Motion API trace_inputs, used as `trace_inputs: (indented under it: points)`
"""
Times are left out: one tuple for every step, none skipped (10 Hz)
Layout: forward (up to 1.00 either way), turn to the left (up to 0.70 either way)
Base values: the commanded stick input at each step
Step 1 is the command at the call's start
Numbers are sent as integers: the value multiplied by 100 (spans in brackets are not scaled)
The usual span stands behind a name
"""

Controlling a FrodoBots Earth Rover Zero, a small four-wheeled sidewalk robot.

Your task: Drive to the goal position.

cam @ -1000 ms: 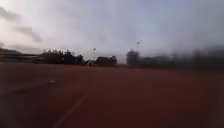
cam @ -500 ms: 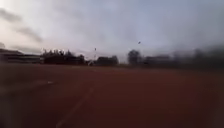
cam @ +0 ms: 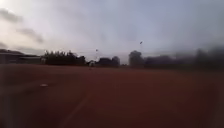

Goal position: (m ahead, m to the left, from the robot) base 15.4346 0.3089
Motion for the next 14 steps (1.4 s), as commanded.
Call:
trace_inputs:
  points:
    - [70,0]
    - [70,0]
    - [70,0]
    - [70,0]
    - [70,0]
    - [70,0]
    - [70,0]
    - [70,0]
    - [70,0]
    - [70,0]
    - [70,0]
    - [70,0]
    - [70,0]
    - [70,0]
